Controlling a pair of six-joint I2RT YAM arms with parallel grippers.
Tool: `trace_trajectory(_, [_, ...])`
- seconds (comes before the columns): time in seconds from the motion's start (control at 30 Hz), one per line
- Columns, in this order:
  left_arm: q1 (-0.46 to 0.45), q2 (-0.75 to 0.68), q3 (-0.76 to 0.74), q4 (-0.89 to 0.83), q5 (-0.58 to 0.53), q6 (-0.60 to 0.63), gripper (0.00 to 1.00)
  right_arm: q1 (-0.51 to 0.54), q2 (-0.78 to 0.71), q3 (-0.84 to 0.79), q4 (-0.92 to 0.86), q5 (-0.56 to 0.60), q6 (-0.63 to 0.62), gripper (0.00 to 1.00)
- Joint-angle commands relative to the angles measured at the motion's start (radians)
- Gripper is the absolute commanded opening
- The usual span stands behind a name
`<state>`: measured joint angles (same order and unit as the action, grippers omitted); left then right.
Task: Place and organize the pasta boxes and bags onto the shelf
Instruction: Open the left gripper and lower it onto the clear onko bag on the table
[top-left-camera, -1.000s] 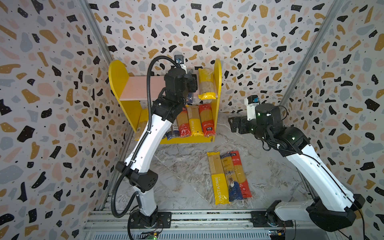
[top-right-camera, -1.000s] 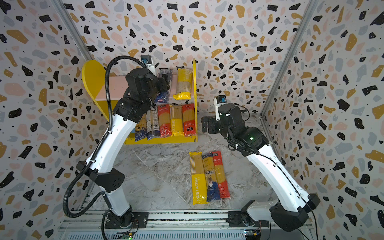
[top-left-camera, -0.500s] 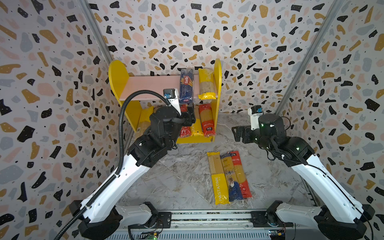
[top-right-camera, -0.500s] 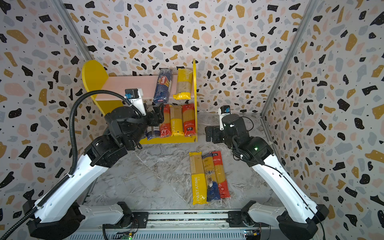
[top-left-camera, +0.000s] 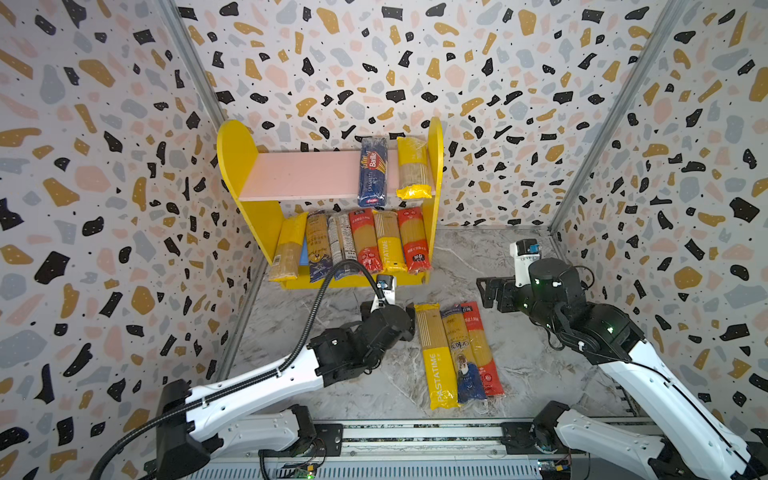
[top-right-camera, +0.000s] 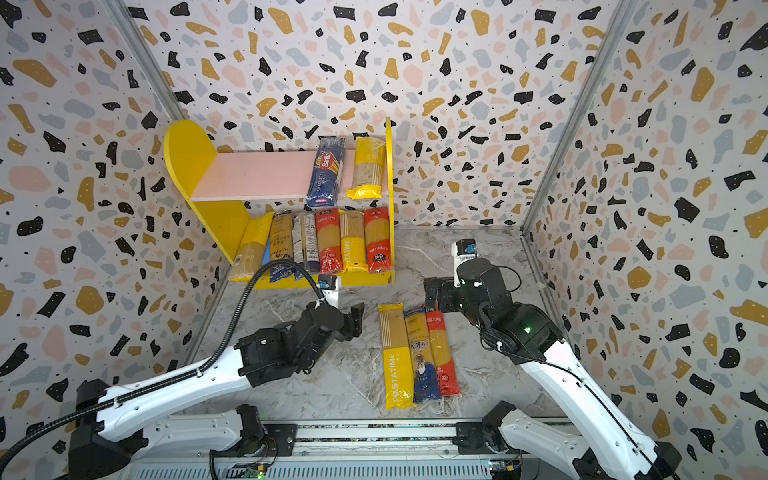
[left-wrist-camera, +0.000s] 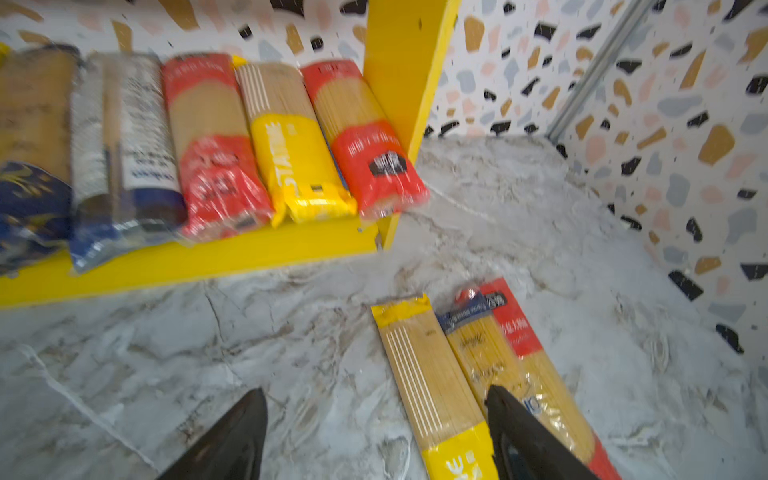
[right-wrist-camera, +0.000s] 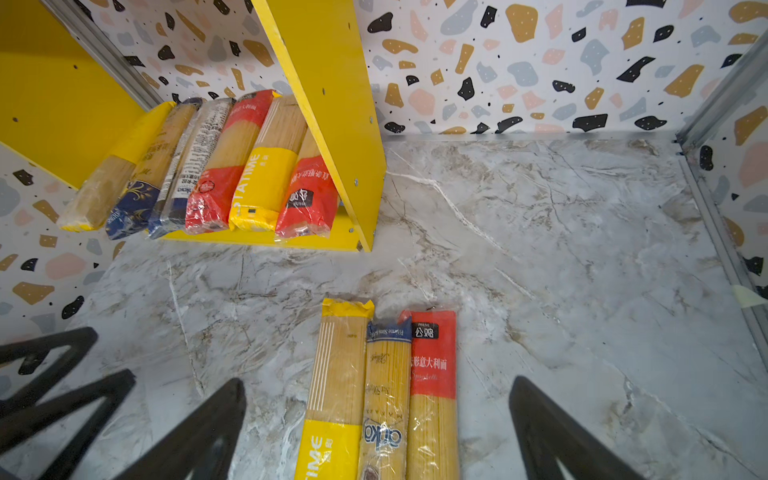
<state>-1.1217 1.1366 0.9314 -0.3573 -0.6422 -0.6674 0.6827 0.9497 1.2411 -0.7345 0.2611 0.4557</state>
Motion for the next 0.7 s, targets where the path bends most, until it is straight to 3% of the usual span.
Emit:
trace_trajectory(0.0, [-0.059, 0.048, -0.061, 0.112, 0.015, -0.113, 0.83, 0.005, -0.039, -0.027, -0.014, 0.027, 0.029, 0.99])
trace_trajectory(0.23, [-0.149, 0.263, -0.096, 0.276, 0.119, -0.189, 0.85, 0.006, -0.071, -0.023, -0.093, 0.101, 0.041, 0.99])
trace_trajectory(0.43, [-0.155, 0.469, -0.020, 0.383, 0.270, -0.182, 0.87, 0.005, -0.101, -0.012, -0.122, 0.091, 0.058, 0.99])
trace_trajectory(0.67, [-0.155, 0.614, 0.042, 0.484, 0.407, -0.180, 0.87, 0.005, -0.117, -0.023, -0.141, 0.101, 0.084, 0.99])
